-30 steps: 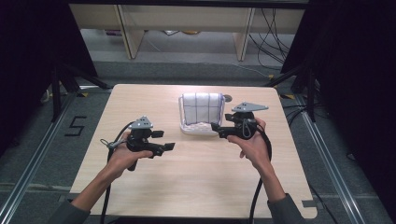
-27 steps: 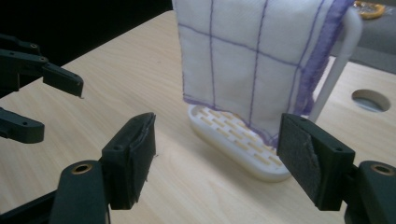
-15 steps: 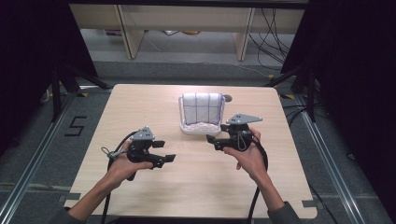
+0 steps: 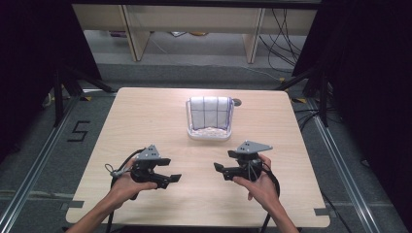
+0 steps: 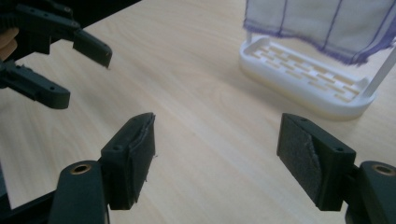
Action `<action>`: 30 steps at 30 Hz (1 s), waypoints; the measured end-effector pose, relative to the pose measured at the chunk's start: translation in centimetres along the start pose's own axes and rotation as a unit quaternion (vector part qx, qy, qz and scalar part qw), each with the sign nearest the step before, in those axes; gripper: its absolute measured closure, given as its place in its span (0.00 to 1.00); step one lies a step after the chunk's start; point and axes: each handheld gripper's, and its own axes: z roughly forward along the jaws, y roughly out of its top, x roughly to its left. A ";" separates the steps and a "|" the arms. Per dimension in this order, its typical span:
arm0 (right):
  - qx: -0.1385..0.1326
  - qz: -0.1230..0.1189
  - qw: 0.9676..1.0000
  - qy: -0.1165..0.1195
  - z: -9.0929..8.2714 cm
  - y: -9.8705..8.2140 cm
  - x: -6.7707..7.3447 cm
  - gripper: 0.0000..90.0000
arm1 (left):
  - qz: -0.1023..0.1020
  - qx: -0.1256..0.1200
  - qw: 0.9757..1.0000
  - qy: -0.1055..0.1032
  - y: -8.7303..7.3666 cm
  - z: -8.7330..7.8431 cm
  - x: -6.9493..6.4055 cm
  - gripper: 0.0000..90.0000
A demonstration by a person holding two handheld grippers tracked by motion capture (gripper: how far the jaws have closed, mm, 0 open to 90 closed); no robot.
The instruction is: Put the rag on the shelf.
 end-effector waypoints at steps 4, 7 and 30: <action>0.016 -0.012 1.000 0.004 0.3 -1.2 0.0 0.31 | 0.007 0.006 1.000 0.000 -0.6 0.1 -0.3 0.27; 0.025 -0.009 1.000 0.006 0.4 -2.2 -0.2 0.30 | 0.007 0.010 1.000 -0.003 -1.2 0.1 -0.4 0.27; 0.069 -0.016 0.997 0.017 0.6 -5.9 1.5 0.22 | 0.034 0.034 0.999 0.019 -6.4 0.8 -2.1 0.24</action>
